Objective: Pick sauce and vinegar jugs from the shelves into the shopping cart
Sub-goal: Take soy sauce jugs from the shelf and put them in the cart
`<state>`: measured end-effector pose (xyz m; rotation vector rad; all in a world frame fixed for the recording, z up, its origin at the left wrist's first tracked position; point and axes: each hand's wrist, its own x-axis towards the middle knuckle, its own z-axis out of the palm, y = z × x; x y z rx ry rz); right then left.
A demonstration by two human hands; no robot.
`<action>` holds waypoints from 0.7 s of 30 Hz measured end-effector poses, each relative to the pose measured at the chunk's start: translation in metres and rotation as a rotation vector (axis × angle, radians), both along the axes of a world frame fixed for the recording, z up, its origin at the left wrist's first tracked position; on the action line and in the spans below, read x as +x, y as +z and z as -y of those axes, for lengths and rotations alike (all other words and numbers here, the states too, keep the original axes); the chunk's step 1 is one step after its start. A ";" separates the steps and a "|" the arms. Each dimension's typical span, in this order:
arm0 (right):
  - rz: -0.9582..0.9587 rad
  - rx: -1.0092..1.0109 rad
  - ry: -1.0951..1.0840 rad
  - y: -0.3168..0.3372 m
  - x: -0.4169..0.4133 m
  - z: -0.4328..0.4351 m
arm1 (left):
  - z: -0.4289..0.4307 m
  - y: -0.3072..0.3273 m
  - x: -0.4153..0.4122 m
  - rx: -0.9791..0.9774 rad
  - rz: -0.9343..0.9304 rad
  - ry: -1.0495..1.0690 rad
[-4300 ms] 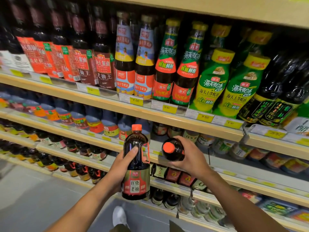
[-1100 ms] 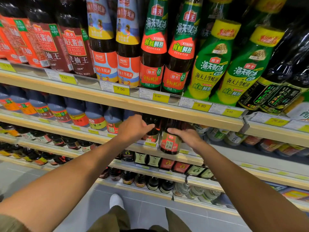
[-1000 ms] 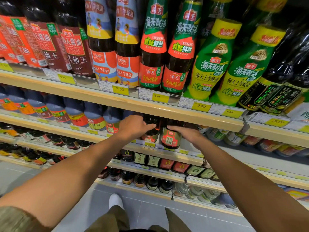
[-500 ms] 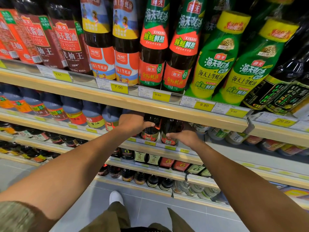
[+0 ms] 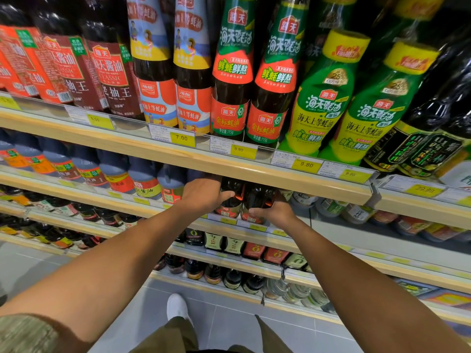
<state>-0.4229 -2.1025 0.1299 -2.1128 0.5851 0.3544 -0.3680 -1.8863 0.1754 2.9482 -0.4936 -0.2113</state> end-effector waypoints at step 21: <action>0.308 -0.408 0.186 0.039 -0.088 -0.038 | -0.061 0.004 -0.097 -0.134 0.116 -0.042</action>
